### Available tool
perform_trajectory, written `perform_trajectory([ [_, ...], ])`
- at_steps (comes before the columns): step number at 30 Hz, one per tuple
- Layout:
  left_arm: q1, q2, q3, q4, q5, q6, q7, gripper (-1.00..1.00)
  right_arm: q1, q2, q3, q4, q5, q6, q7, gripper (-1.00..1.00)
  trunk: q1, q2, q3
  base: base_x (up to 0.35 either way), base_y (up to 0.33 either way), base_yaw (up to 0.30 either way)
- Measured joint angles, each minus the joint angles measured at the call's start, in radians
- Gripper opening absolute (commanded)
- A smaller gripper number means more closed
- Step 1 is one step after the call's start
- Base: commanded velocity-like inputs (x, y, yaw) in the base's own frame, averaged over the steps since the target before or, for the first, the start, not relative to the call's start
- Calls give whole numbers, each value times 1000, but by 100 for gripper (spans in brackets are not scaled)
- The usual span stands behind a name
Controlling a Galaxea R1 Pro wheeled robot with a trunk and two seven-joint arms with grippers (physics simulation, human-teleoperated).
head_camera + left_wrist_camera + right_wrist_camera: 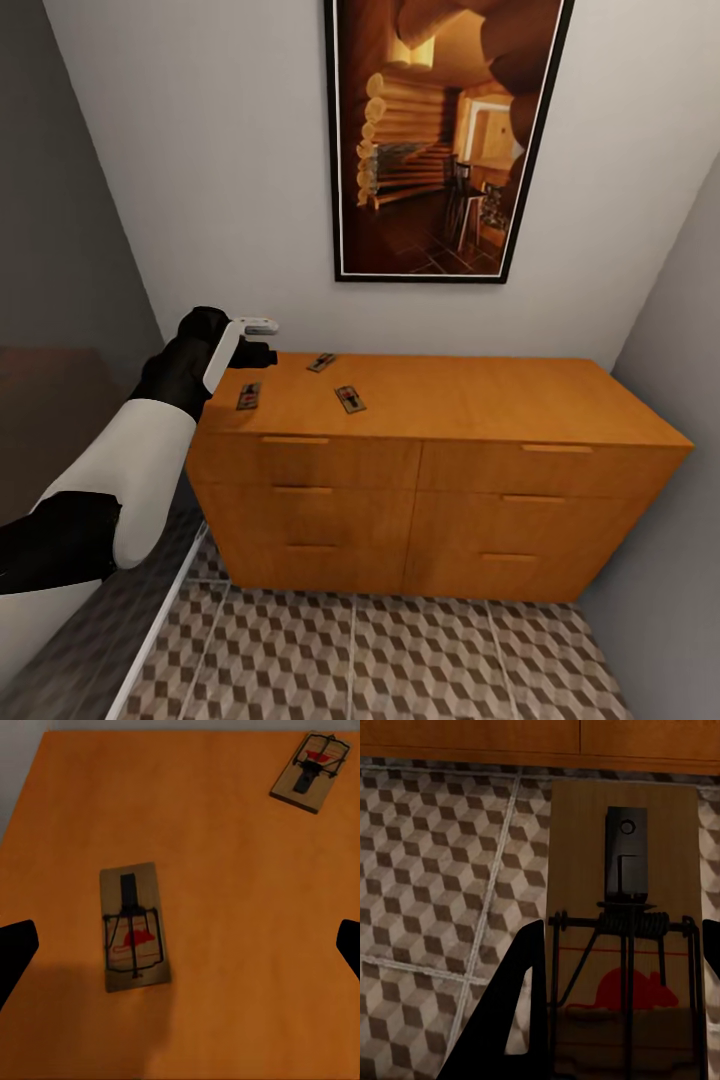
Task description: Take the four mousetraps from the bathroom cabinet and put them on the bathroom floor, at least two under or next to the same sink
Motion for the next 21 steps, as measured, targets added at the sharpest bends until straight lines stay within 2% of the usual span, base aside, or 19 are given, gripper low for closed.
perform_trajectory([
  [13,0,1,0,0,0,0,0,100,0,1,1,0,0,0,0,-100,0,0,-11,105,0,0],
  [21,5,2,0,0,0,0,0,100,0,1,0,0,0,0,0,-100,0,0,-20,21,0,0],
])
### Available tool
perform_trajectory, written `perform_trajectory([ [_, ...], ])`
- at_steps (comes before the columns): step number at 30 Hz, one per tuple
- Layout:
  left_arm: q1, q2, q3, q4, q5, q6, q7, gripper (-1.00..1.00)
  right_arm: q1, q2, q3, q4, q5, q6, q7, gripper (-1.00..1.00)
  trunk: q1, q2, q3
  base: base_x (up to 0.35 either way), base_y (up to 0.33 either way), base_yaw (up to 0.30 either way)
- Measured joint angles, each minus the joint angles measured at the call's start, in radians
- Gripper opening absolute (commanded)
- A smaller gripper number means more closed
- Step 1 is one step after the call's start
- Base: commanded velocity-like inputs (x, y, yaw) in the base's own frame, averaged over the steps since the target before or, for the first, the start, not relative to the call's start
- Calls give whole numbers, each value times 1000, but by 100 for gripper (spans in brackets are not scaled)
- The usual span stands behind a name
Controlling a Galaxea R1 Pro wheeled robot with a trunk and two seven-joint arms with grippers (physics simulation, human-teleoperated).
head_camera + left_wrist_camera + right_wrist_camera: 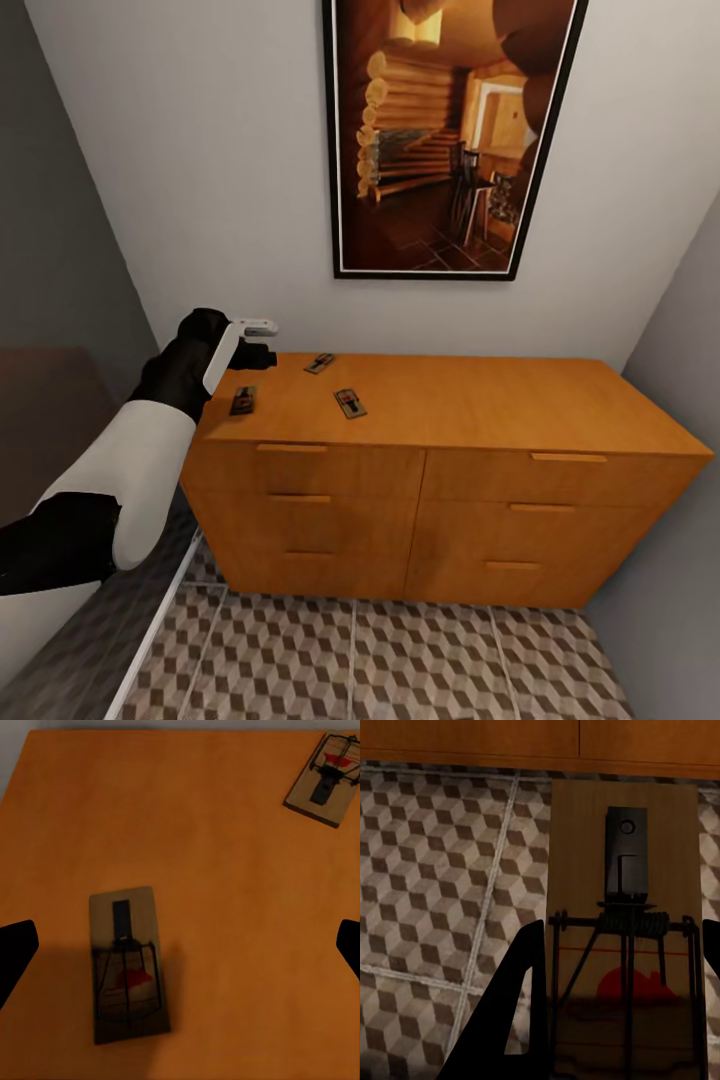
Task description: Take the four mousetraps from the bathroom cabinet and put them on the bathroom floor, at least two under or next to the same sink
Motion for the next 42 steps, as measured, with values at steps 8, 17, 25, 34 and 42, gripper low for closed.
perform_trajectory([
  [8,3,1,0,1,-1,-1,0,100,0,-1,-1,0,0,0,-1,-100,0,0,-5,1,0,0],
  [17,6,14,0,14,-2,-1,0,100,0,0,-1,0,0,0,-2,-100,0,0,-6,0,0,0],
  [25,8,31,8,117,-3,-1,1,100,0,0,-1,0,0,0,-2,-100,0,0,-6,0,0,0],
  [34,9,73,9,151,-3,2,1,100,0,0,0,0,0,0,-2,-100,0,0,-6,0,0,0],
  [42,9,81,10,179,-3,2,1,100,0,0,0,0,0,0,-2,-100,0,0,-6,0,0,0],
])
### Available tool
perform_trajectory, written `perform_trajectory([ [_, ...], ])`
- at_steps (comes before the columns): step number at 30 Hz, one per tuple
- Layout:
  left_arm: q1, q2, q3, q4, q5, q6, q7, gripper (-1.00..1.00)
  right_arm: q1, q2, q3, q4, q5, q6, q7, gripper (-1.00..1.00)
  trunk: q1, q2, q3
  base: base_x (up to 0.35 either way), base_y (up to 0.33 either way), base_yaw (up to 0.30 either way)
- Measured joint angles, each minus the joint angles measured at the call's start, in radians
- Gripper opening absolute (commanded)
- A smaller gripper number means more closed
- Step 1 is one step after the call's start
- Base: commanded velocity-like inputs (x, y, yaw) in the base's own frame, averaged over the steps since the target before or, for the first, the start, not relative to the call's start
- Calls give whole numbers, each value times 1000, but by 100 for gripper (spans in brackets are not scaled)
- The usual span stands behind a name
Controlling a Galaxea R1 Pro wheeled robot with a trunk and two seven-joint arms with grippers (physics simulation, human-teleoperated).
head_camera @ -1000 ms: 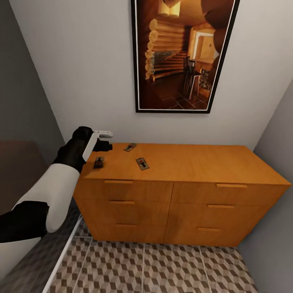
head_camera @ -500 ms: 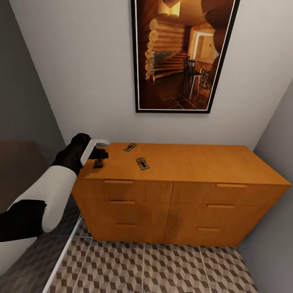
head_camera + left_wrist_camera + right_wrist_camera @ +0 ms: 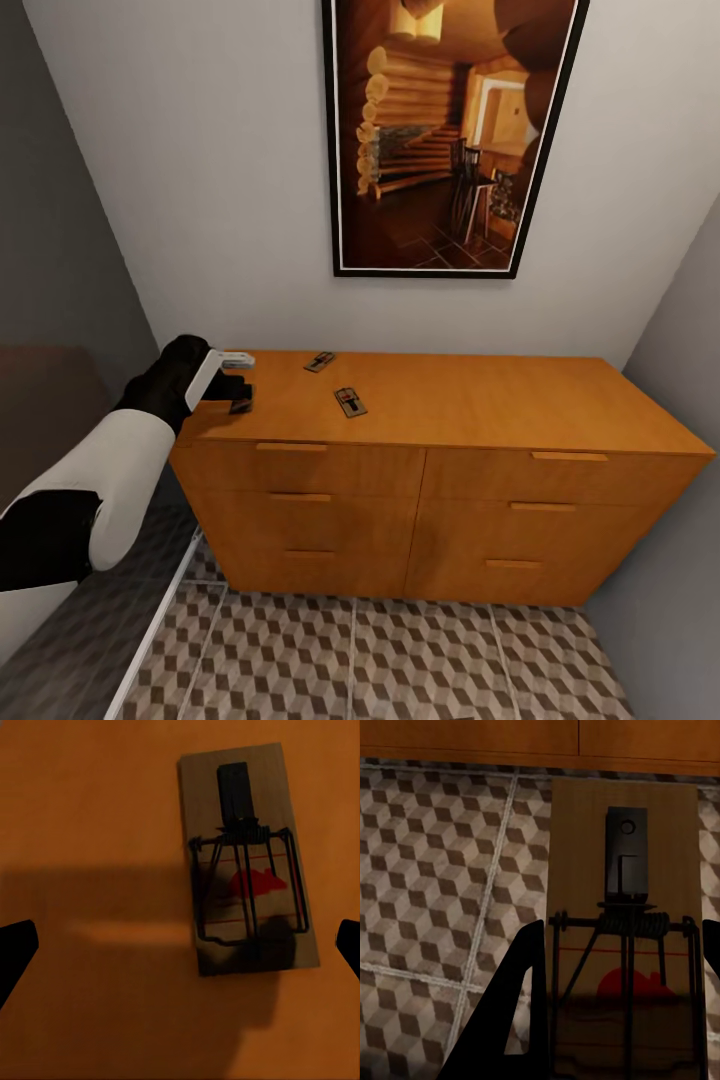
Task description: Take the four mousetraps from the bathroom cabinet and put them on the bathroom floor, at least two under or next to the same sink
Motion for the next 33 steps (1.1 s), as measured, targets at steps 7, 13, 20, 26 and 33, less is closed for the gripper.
perform_trajectory([
  [7,0,1,1,4,0,0,0,100,0,0,0,0,0,0,0,-100,0,0,0,0,0,0],
  [13,-1,1,0,5,0,0,0,100,0,0,0,0,0,0,0,-100,0,0,0,0,0,0],
  [20,-1,-2,-2,5,0,1,0,100,0,0,0,0,0,0,0,-100,0,0,0,0,0,0],
  [26,-1,-6,-2,4,0,1,0,100,0,0,0,0,0,0,0,-100,0,0,0,0,0,0],
  [33,0,-19,-3,4,0,0,0,100,0,0,0,0,0,0,0,-100,0,0,0,0,0,0],
])
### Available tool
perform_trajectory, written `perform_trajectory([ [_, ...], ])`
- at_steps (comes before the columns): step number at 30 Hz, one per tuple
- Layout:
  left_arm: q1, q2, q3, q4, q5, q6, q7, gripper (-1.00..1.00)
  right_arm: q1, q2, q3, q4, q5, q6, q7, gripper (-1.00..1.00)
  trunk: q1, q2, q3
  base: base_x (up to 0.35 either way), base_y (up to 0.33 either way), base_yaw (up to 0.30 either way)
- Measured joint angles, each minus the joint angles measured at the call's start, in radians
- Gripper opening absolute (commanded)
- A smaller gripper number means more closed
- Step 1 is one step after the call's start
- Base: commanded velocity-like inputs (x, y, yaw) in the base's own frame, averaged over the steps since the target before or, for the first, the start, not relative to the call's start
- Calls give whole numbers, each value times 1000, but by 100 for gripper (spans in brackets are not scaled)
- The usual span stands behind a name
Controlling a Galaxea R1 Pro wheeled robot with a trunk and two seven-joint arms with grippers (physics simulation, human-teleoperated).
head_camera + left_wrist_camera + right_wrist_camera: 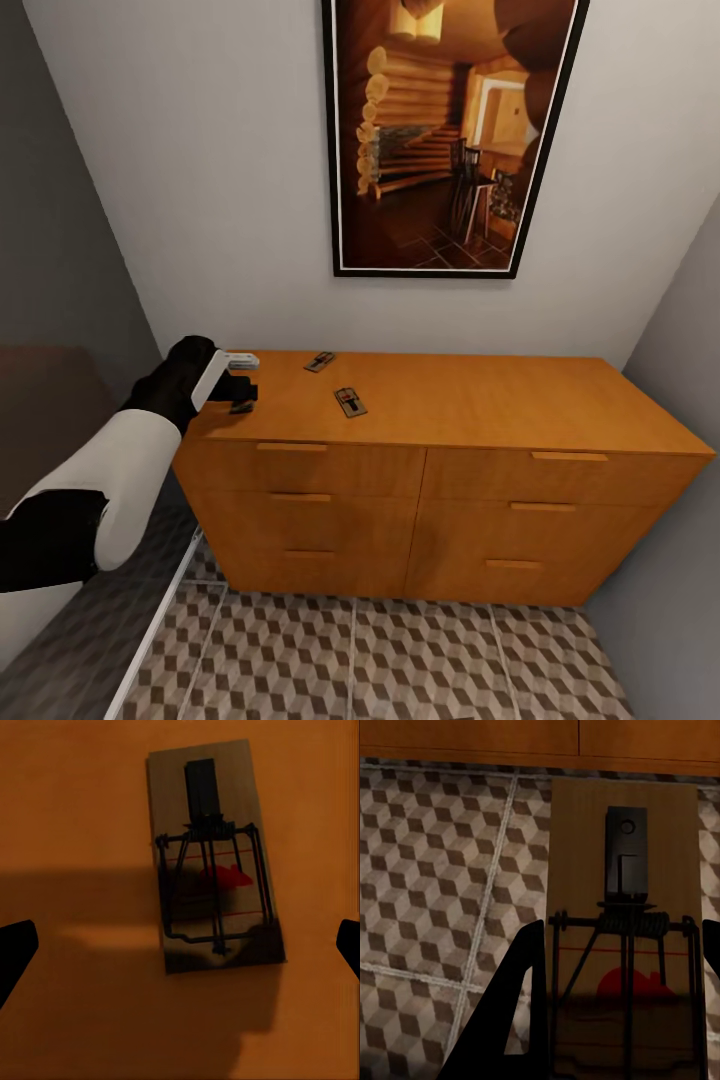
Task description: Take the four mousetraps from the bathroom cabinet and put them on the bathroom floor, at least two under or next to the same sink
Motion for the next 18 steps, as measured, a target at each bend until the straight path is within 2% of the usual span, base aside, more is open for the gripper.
perform_trajectory([
  [18,0,-3,0,0,0,0,0,100,0,0,0,1,0,0,0,-100,0,0,0,0,0,0],
])
